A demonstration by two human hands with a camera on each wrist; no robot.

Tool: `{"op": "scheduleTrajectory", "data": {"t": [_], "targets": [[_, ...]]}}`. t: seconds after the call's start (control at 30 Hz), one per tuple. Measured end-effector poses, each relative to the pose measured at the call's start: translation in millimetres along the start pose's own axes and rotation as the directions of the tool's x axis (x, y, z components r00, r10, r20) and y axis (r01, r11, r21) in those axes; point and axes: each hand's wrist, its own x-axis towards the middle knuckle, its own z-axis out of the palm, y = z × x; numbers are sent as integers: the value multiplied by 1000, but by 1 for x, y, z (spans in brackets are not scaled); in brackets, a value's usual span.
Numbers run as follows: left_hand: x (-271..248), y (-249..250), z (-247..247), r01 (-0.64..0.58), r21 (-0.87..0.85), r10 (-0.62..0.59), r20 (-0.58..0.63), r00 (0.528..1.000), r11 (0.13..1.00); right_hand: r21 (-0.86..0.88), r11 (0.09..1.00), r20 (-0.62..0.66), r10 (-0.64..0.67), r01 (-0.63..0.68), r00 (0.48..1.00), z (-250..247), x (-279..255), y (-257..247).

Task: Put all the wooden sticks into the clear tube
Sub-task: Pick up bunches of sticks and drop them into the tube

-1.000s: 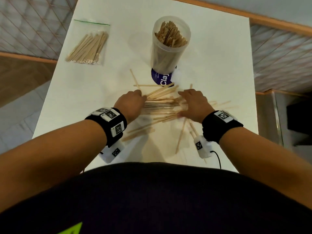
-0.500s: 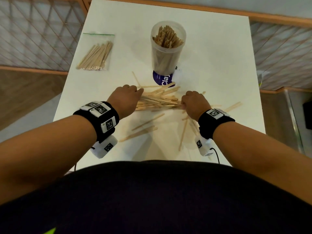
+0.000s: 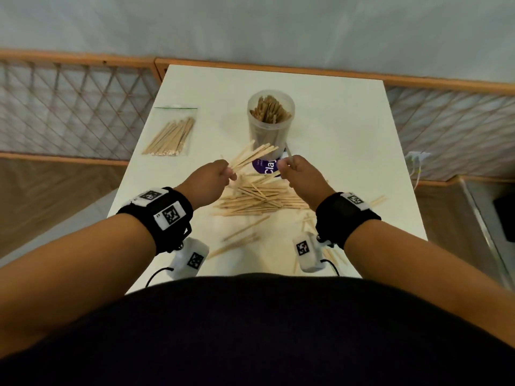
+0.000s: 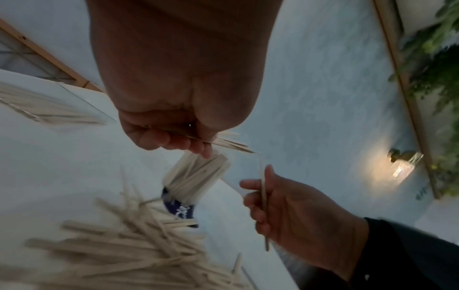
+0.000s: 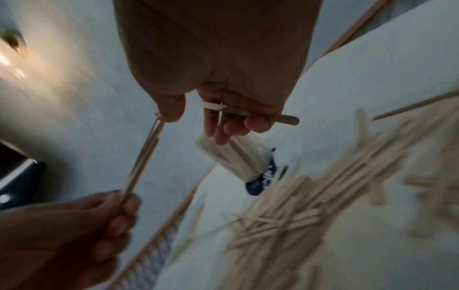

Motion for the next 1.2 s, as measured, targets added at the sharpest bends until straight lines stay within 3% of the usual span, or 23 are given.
{"op": "scheduleTrajectory", "data": {"t": [0.1,0.2,0.33,0.4,0.47,0.53,0.6,0.7,0.8,0.9,1.0,1.1,1.2], "targets": [[2,28,2,-39,-238,47,29,998,971,262,965,59,-48,31,997,6,-2,-33],[1,59,5,-77,-411,126,93,988,908,482,873,75,-124,73,989,7,-2,-63],[3,86,2,-102,-557,195,109,975,824,499,859,24,-147,116,989,-5,-2,-98],[9,89,-1,-53,-628,146,97,984,777,488,850,-58,-197,200,979,-14,1,-113],[15,90,-1,73,-778,29,117,993,623,480,835,-140,-232,270,963,-24,5,-127],[18,92,-2,222,-915,-63,213,975,336,493,814,-163,-261,308,952,-32,7,-142],[19,99,-3,316,-939,-99,305,947,136,518,797,-112,-299,312,948,-38,6,-155],[16,109,-4,369,-929,-79,366,927,35,508,808,-43,-321,297,946,-38,2,-164],[12,116,-1,382,-924,-95,378,921,27,488,821,-58,-308,296,950,-35,0,-164],[8,116,1,410,-908,-98,402,910,84,439,836,-125,-305,328,944,-30,-2,-163],[3,114,-1,363,-894,-13,373,928,264,223,886,-198,-367,406,909,-31,-5,-162],[-4,111,-4,195,-864,119,279,953,464,-71,904,-218,-427,422,877,-37,-4,-161],[-6,107,-6,42,-789,212,216,953,613,-194,903,-166,-415,383,895,-48,0,-163]]}}
